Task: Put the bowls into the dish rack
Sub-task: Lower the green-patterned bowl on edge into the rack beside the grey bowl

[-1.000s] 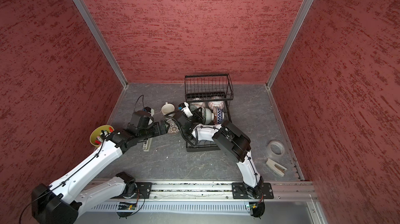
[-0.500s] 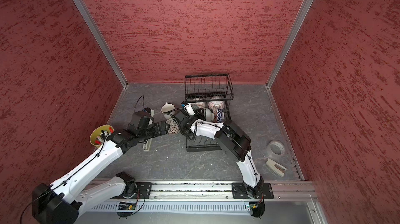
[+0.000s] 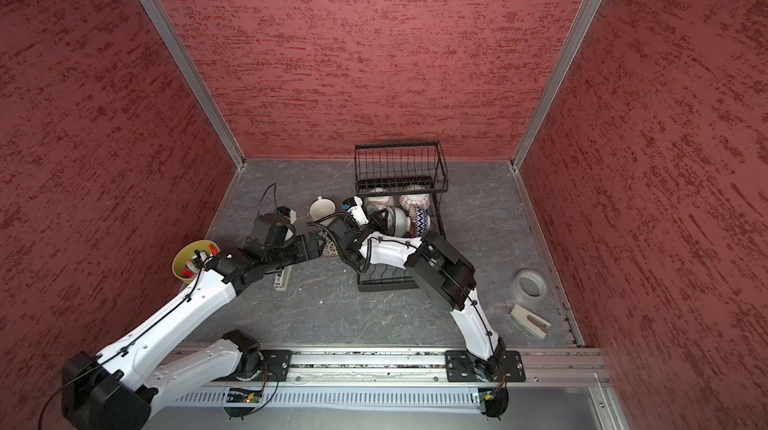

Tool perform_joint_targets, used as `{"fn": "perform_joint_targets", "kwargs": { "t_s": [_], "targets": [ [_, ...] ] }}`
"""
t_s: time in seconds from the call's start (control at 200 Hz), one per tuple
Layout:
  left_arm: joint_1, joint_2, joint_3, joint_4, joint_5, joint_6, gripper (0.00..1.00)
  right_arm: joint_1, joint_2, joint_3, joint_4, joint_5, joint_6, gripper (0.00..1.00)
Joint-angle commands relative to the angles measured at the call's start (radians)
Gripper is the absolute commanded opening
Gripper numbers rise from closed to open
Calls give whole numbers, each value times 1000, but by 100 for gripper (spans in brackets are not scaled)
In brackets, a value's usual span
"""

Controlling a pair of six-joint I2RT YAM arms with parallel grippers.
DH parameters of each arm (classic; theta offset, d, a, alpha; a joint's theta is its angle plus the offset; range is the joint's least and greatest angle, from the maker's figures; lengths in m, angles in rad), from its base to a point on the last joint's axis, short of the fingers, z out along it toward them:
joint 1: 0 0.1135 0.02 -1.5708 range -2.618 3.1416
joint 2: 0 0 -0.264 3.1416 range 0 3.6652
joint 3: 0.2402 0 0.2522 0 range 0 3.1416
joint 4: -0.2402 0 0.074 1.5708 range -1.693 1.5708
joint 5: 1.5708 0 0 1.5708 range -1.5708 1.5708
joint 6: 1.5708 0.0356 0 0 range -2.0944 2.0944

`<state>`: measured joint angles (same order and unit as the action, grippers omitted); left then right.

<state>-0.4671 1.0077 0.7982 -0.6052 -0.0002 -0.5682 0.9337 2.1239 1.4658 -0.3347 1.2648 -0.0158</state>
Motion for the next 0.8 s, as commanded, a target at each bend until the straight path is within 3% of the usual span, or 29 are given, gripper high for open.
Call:
{"fn": "perform_joint_targets", "kwargs": {
  "t_s": [0.0, 0.792],
  "targets": [
    [7, -6, -14, 16, 1, 1, 100, 28, 50, 17, -30, -101, 1, 15],
    [13, -8, -12, 19, 9, 3, 100, 34, 11, 51, -121, -118, 83, 51]
  ]
}}
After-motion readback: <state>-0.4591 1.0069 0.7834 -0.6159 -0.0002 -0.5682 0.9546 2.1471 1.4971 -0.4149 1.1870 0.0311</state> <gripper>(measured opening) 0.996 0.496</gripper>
